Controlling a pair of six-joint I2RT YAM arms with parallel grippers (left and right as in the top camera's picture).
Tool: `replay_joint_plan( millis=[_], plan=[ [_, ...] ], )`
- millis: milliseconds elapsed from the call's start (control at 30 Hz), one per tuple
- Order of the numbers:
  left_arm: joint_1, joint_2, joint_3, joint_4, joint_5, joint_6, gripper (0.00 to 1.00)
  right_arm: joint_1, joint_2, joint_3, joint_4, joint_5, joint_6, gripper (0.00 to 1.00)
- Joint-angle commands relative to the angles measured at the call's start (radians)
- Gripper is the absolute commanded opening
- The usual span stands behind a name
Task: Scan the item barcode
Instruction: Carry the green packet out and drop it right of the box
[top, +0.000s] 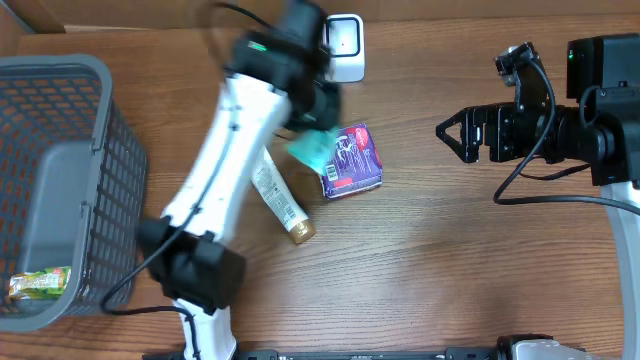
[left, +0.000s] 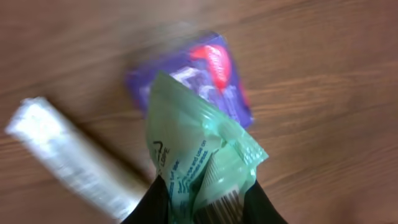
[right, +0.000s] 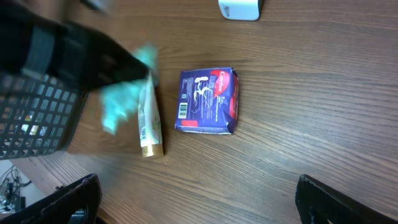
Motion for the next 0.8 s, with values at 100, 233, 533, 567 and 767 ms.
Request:
replay_joint_plan(
  millis=[100, 233, 533, 567, 767],
  plan=[
    [-0.149, -0.001, -0.266, 0.254, -0.017, -0.253, 0.04, -0.012, -0.002, 0.022, 0.047, -0.002, 0.003, 0.98],
    [-0.204, -0.001, -0.362, 0.405, -0.017, -0.318, 0.04, -0.064, -0.003, 0.024, 0.124, -0.002, 0.101, 0.99],
    [-0.342, -0.001, -0.501, 0.705, -0.029, -0.369, 0.09, -0.168, -0.003, 0.024, 0.197, -0.002, 0.184, 1.0],
    [-0.351, -0.001, -0.501, 0.717, -0.041, -0.368, 0.16, -0.167, -0.002, 0.024, 0.197, -0.002, 0.184, 1.0],
    [-0.354, -0.001, -0.5, 0.723, -0.102, -0.32, 0.55, -0.167, -0.002, 0.024, 0.192, -0.002, 0.183, 1.0]
  ],
)
